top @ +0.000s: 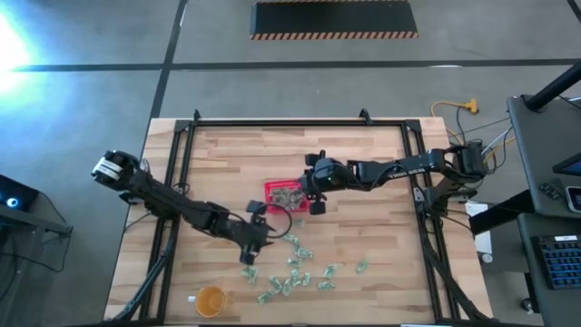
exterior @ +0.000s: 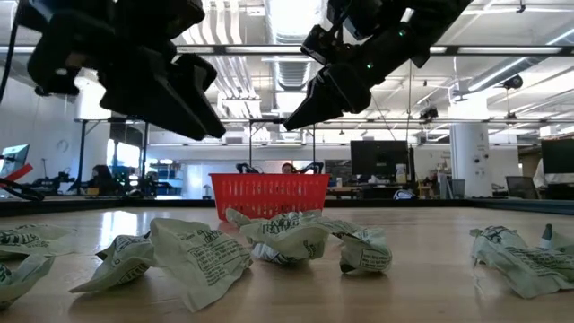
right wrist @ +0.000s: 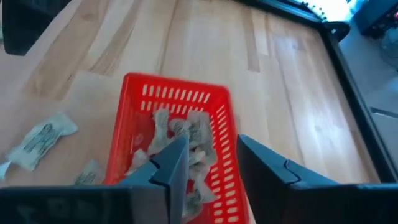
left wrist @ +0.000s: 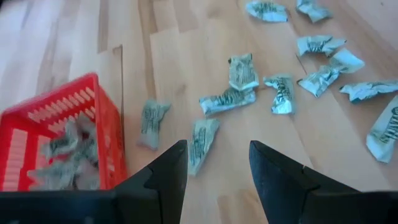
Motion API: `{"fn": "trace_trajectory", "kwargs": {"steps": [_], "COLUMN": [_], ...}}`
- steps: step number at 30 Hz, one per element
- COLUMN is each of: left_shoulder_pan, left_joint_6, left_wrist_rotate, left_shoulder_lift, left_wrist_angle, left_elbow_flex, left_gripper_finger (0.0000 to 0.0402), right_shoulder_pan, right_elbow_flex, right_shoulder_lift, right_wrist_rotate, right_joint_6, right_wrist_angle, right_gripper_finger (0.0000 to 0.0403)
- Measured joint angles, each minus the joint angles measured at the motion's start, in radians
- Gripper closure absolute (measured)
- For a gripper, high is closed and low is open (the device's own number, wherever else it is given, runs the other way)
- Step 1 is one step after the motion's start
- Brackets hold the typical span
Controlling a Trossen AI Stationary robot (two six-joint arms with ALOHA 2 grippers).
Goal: Pick and place items into bin
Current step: Put the stevia packet into the red bin
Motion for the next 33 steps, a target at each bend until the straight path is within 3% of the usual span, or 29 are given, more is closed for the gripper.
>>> {"fn": "trace_trajectory", "kwargs": {"steps": [9, 16, 22, 26, 33], "left_shoulder_pan": [0.01, 0.03, 0.053, 0.061, 0.073], "left_joint_6": [0.088, 0.118, 0.11, 0.108, 0.108], "left_wrist_rotate": [-0.019, -0.078, -0.079, -0.067, -0.034], "left_shoulder_lift": [0.127, 0.281, 0.323, 0.321, 0.319], "left_wrist_angle": [0.144, 0.161, 0.168, 0.157, 0.141], "left_elbow_flex": [-0.027, 0.028, 0.05, 0.053, 0.053], "left_gripper_finger": [0.0247, 0.0247, 0.0252, 0.0287, 0.0391], "right_shoulder_pan": [0.052, 0.088, 0.104, 0.109, 0.113], "right_elbow_flex": [0.0, -0.001, -0.001, -0.001, -0.001], "right_shoulder_lift": [-0.003, -0.005, -0.008, -0.008, -0.008], "right_wrist_rotate": [0.002, 0.003, 0.01, 0.011, 0.011], "right_joint_6": [-0.01, -0.004, 0.018, 0.033, 0.069], "right_wrist_angle": [-0.069, -0.101, -0.14, -0.162, -0.202], "right_gripper_finger": [0.0273, 0.0288, 0.03, 0.0308, 0.0323]}}
